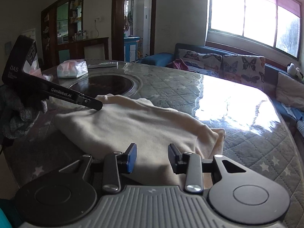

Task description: Fold clothes

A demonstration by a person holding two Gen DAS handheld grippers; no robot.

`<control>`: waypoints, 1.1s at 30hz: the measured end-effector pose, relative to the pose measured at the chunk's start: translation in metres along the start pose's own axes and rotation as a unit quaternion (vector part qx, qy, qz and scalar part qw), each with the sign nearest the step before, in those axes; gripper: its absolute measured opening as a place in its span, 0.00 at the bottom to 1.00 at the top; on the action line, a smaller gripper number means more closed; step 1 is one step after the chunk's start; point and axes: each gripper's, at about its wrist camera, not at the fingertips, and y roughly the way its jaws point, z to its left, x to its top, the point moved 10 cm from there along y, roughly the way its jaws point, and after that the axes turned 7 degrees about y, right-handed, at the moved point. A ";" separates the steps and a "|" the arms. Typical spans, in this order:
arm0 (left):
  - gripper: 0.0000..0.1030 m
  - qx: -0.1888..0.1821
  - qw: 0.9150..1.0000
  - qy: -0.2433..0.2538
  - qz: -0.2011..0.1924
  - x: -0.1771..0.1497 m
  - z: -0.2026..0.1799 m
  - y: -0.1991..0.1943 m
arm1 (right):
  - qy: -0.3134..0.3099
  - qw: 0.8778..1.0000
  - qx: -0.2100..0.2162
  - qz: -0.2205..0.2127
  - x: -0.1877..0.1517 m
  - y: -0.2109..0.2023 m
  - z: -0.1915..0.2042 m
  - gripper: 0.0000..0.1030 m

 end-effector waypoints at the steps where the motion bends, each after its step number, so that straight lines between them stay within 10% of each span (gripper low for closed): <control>1: 0.21 0.001 1.000 0.000 0.001 0.002 0.002 0.002 | 0.004 1.000 0.000 0.001 0.003 0.002 -0.003 0.35; 17: 0.21 0.011 0.999 0.028 0.026 0.023 0.006 0.050 | 0.081 0.995 -0.013 0.051 0.036 0.084 -0.063 0.21; 27: 0.23 0.018 0.999 0.026 0.024 0.023 0.004 0.039 | 0.032 0.999 -0.012 0.033 0.038 0.065 -0.035 0.23; 33: 0.42 0.030 0.999 0.023 0.019 0.021 0.007 0.023 | 0.013 1.000 0.004 0.020 0.036 0.047 -0.008 0.35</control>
